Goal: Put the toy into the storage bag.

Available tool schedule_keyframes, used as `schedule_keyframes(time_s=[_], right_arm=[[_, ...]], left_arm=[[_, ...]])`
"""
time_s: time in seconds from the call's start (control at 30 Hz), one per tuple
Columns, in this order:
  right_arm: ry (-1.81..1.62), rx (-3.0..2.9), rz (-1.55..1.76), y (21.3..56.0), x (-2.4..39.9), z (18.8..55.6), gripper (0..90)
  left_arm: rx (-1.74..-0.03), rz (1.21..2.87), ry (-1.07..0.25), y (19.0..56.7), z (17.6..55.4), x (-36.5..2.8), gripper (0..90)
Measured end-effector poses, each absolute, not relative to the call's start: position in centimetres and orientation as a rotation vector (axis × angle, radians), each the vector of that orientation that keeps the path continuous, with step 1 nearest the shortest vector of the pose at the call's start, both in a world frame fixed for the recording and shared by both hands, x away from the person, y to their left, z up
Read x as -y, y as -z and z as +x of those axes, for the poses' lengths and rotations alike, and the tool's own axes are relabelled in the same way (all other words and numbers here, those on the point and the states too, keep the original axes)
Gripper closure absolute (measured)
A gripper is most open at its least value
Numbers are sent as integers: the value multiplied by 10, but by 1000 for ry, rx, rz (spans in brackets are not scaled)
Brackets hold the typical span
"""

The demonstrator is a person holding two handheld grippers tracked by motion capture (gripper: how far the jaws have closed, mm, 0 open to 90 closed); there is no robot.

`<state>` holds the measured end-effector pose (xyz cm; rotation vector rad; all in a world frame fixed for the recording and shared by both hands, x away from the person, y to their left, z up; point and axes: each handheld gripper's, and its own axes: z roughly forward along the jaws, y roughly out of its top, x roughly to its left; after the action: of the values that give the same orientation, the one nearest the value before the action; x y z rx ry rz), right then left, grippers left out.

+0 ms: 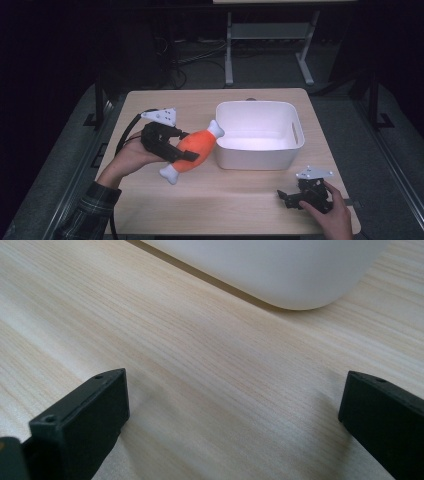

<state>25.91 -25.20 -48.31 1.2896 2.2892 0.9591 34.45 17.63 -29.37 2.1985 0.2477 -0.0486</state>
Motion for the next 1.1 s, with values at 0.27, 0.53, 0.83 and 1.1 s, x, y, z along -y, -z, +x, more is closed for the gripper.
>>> schedule_keyframes(time_s=[0.27,0.53,0.83,1.1], right_arm=[[-959,-2289,1289,483,252,259,0],[-959,-2290,1290,483,252,259,0],[-959,-2290,1290,483,252,259,0],[-959,-2289,1291,483,252,259,0]], left_arm=[[-176,2212,44,276,354,-153,352],[-111,2240,43,267,367,-131,352],[-46,2259,37,258,382,-108,352],[13,2286,47,257,399,-85,352]])
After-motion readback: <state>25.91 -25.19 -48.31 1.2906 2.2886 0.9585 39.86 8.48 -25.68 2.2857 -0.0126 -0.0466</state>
